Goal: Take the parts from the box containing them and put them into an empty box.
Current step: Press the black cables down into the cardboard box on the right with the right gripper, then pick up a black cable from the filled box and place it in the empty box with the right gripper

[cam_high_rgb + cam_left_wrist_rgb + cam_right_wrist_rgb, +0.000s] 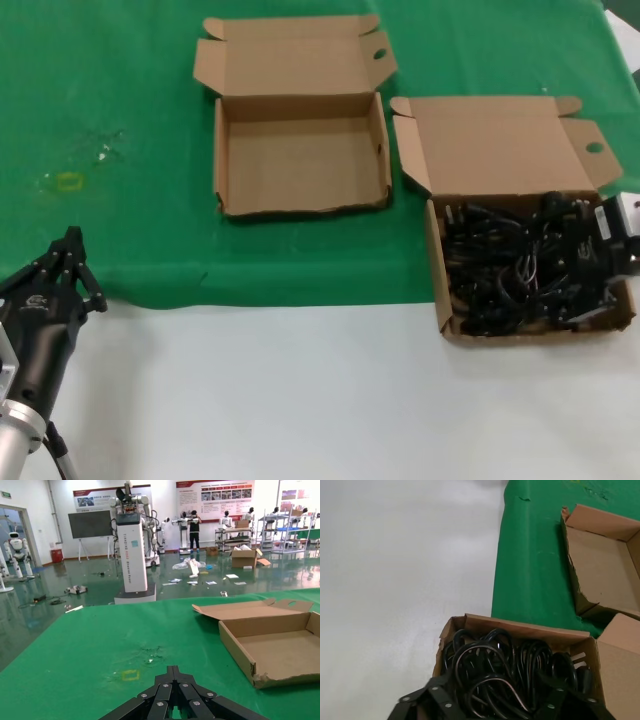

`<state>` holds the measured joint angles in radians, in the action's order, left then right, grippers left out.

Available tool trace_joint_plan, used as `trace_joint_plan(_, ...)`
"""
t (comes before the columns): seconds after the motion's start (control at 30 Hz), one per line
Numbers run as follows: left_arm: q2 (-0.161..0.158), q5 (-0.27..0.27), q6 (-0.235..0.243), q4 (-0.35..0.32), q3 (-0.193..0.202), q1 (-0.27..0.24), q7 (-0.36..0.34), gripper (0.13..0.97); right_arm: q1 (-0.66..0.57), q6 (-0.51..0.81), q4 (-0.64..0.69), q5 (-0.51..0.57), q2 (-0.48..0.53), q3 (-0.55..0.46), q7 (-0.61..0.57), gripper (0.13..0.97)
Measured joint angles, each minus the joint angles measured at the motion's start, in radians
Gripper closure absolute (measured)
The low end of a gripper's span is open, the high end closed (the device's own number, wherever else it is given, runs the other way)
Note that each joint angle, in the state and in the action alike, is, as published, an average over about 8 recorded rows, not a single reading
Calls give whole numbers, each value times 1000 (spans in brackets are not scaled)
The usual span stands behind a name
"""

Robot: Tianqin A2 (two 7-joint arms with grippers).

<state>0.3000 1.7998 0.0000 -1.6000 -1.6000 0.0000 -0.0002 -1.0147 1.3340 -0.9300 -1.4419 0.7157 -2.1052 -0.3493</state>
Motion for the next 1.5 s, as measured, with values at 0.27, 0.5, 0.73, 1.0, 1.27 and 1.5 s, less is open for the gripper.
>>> trace_joint_plan(0.27,0,0,0,0,0,0,0,953,11,-1,-14,1,4,4,12,593)
trace_joint_plan(0.5,0,0,0,0,0,0,0,953,15,2,-32,2,11,6,29,699)
trace_joint_plan(0.73,0,0,0,0,0,0,0,953,-4,11,-53,4,22,13,58,804)
trace_joint_plan(1.0,0,0,0,0,0,0,0,953,-50,18,-64,8,30,24,87,884)
trace_joint_plan(1.27,0,0,0,0,0,0,0,953,-106,8,-48,11,3,30,93,916)
trace_joint_plan(1.5,0,0,0,0,0,0,-1,953,-164,-1,-8,13,-59,21,88,921)
